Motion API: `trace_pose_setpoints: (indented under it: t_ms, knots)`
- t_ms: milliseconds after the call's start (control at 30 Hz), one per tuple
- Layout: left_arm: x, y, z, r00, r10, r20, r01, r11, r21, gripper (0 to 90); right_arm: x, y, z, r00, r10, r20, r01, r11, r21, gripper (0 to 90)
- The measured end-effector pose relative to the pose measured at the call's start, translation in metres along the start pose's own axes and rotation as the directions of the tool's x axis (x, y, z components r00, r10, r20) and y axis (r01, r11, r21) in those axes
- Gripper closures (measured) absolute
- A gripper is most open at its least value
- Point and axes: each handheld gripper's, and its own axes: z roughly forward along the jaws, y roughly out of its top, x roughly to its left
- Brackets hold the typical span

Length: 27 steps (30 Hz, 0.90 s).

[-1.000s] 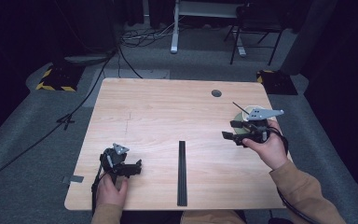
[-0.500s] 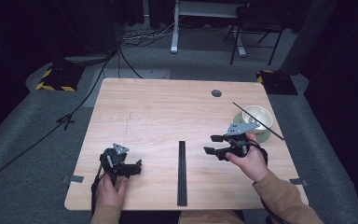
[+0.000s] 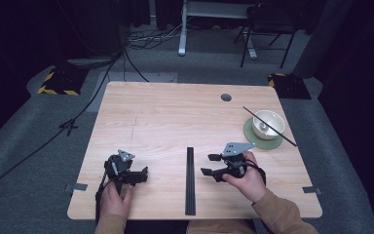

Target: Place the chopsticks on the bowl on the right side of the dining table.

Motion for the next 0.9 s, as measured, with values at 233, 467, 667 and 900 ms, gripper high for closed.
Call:
trace_pose_setpoints:
  t_ms: [233,467,667,900]
  knots:
    - [0.000,0.000,0.000,1.0000,0.000,0.001,0.000,1.0000,-0.001,0.2,0.004,-0.011,0.014,1.0000,0.005,0.002,-0.005,0.999,0.036,35.8]
    - [0.000,0.000,0.000,1.0000,0.000,-0.001,0.000,1.0000,0.000,0.2,0.008,-0.020,0.025,0.9999,-0.015,0.007,0.015,0.999,0.031,37.8]
    - [0.000,0.000,0.000,1.0000,0.000,-0.001,0.000,1.0000,0.000,0.2,0.011,-0.025,0.034,0.9996,-0.023,0.014,0.023,0.999,0.045,37.1]
    - [0.000,0.000,0.000,1.0000,0.000,0.000,0.000,1.0000,0.000,0.2,0.017,-0.028,0.043,0.9978,-0.055,0.038,0.053,0.997,0.051,36.0]
